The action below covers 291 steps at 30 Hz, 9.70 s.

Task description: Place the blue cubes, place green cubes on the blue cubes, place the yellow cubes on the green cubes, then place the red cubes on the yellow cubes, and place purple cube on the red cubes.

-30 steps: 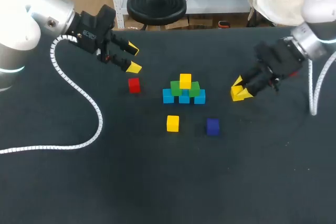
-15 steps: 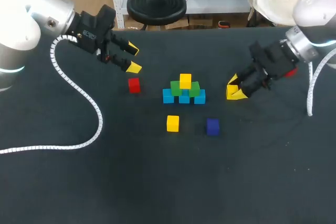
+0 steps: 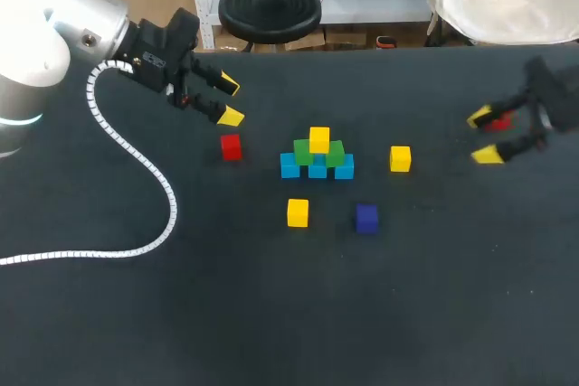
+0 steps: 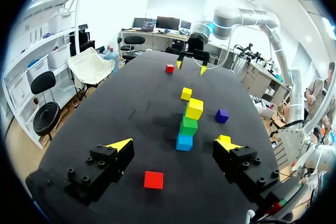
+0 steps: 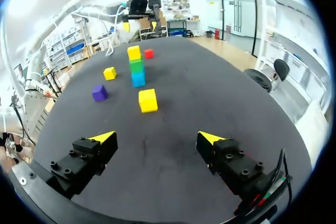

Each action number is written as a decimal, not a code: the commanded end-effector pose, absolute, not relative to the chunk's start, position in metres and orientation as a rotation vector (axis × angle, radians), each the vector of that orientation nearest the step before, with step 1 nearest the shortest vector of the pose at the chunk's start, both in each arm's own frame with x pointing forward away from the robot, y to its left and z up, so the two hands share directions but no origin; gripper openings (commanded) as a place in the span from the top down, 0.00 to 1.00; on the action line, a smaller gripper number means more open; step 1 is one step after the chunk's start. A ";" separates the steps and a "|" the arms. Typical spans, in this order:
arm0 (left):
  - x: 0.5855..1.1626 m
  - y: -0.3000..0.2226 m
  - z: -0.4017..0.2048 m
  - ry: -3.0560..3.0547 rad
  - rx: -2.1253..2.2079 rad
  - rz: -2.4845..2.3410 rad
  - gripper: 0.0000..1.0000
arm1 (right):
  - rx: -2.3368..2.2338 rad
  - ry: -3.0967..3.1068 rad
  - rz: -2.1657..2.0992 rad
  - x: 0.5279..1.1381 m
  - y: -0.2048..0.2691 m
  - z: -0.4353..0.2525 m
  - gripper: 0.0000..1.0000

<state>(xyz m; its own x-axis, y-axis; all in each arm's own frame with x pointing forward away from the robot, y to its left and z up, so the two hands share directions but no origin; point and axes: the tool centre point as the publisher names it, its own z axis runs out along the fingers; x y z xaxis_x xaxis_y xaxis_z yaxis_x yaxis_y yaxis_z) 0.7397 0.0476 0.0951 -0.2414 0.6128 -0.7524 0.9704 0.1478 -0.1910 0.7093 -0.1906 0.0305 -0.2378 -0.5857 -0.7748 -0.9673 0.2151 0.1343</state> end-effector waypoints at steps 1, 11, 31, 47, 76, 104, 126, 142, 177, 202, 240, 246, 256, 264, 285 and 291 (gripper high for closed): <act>0.741 0.048 0.095 1.924 1.510 -0.922 0.00 | -1.373 1.905 0.730 0.682 -0.210 0.055 0.00; 0.741 0.048 0.095 1.924 1.510 -0.922 0.00 | -1.376 1.904 0.730 0.683 -0.208 0.057 0.00; 0.741 0.048 0.095 1.924 1.510 -0.922 0.00 | -1.564 1.713 0.736 0.718 -0.151 0.093 0.00; 0.741 0.048 0.095 1.924 1.510 -0.922 0.00 | -1.552 1.694 0.898 0.691 -0.089 0.101 0.00; 0.741 0.048 0.095 1.924 1.510 -0.922 0.00 | -1.651 1.585 1.003 0.709 -0.052 0.088 0.00; 0.741 0.048 0.095 1.924 1.510 -0.922 0.00 | -1.607 1.649 1.097 0.681 -0.073 0.020 0.00; 0.741 0.048 0.095 1.924 1.510 -0.922 0.00 | -1.633 1.635 1.055 0.693 -0.076 0.026 0.00; 0.741 0.048 0.095 1.924 1.510 -0.922 0.00 | -1.683 1.620 1.107 0.722 -0.072 0.009 0.00; 0.741 0.048 0.095 1.924 1.510 -0.922 0.00 | -1.626 1.739 1.039 0.703 -0.065 0.003 0.01; 0.741 0.048 0.095 1.924 1.510 -0.922 0.00 | -1.612 1.737 1.029 0.695 -0.066 -0.001 1.00; 0.741 0.048 0.095 1.924 1.510 -0.922 0.00 | -1.601 1.808 0.855 0.693 -0.070 -0.003 0.00; 0.741 0.048 0.095 1.924 1.510 -0.922 0.00 | -1.607 1.800 0.872 0.694 -0.067 -0.004 0.00; 0.741 0.048 0.095 1.924 1.510 -0.922 0.00 | -1.609 1.811 0.882 0.697 -0.068 -0.007 0.31; 0.741 0.048 0.095 1.924 1.510 -0.922 0.00 | -1.624 1.798 0.890 0.698 -0.066 -0.007 0.90; 0.741 0.048 0.095 1.924 1.510 -0.922 0.00 | -1.695 1.689 0.923 0.680 -0.041 0.054 1.00; 0.741 0.048 0.095 1.924 1.510 -0.922 0.00 | -1.707 1.661 0.924 0.677 -0.036 0.061 1.00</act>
